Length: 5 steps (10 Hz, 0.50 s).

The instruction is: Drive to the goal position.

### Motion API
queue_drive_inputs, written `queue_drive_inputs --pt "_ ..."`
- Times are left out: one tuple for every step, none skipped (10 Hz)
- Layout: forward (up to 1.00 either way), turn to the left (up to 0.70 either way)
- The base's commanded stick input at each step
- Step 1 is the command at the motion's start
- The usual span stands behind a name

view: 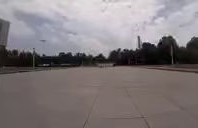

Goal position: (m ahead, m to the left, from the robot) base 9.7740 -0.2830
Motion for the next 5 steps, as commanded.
queue_drive_inputs --pt "0.7 0.0" --pt "0.7 0.0" --pt "0.7 0.0" --pt "0.7 0.0" --pt "0.7 0.0"
